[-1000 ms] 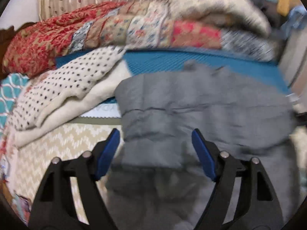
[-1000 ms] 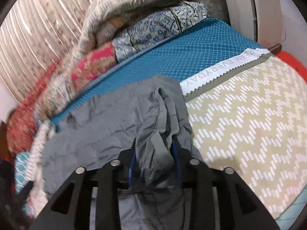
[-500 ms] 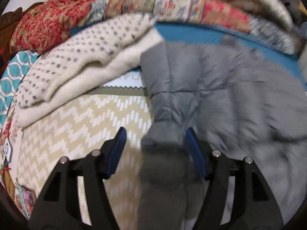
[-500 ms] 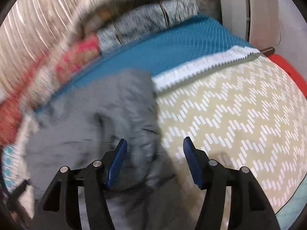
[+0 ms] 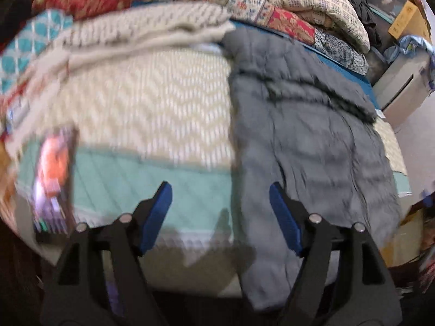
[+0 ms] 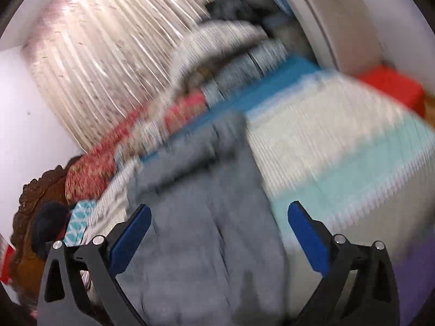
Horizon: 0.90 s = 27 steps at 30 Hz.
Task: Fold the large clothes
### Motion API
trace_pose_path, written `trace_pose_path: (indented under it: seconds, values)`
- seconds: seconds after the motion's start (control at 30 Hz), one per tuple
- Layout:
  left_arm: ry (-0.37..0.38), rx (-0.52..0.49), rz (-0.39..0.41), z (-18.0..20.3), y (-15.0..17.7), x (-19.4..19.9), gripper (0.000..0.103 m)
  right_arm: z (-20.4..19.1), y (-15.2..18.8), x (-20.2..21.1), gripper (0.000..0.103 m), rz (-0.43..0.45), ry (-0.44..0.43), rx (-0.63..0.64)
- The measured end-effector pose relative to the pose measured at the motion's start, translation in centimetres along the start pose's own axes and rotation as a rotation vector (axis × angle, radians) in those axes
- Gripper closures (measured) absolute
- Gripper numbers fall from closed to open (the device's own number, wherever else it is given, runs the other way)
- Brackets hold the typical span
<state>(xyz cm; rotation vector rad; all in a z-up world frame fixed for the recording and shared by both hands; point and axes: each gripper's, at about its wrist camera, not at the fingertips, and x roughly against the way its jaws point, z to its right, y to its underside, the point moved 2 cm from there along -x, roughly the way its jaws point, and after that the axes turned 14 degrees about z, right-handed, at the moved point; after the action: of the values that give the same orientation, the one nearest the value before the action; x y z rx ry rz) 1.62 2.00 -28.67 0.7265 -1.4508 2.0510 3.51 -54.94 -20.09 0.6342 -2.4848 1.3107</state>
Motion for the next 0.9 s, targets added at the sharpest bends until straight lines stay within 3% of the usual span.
trace_pose_path:
  seconds: [0.07, 0.17, 0.3, 0.4, 0.47, 0.53, 0.6, 0.67, 0.77, 0.9]
  values:
    - [0.027, 0.034, -0.039, 0.3, 2.5, 0.6, 0.032, 3.0, 2.5, 1.2, 0.08, -0.052, 0.087, -0.039]
    - [0.073, 0.073, -0.1, 1.0, 5.7, 0.8, 0.032, 5.8, 5.7, 2.4, 0.077, -0.096, 0.124, -0.133]
    - [0.11, 0.085, -0.145, 2.1, 8.1, 0.7, 0.032, 6.5, 8.4, 1.8, 0.058, -0.164, 0.085, -0.208]
    - [0.11, 0.068, -0.133, 2.9, 8.9, 0.8, 0.028, 5.6, 9.5, 0.9, 0.048, -0.213, 0.053, -0.198]
    - [0.11, 0.086, -0.141, 3.0, 9.1, 0.7, 0.028, 5.3, 10.3, 0.2, 0.038, -0.25, 0.039, -0.194]
    - [0.137, 0.083, -0.16, 3.5, 9.3, 1.0, 0.028, 5.0, 11.2, -0.4, 0.012, -0.288, 0.021, -0.222]
    - [0.168, 0.068, -0.186, 4.5, 9.4, 1.2, 0.052, 4.8, 11.8, -0.3, -0.002, -0.323, -0.01, -0.248]
    - [0.163, 0.046, -0.213, 4.9, 9.7, 1.4, 0.09, 4.1, 12.0, 0.4, -0.007, -0.331, -0.047, -0.238]
    - [0.212, 0.099, -0.217, 4.4, 9.5, 2.7, 0.1, 2.9, 11.2, 2.3, -0.008, -0.323, -0.075, -0.21]
    - [0.298, 0.207, -0.176, 3.6, 7.8, 5.8, 0.102, 1.3, 9.2, 5.0, -0.008, -0.29, -0.148, -0.218]
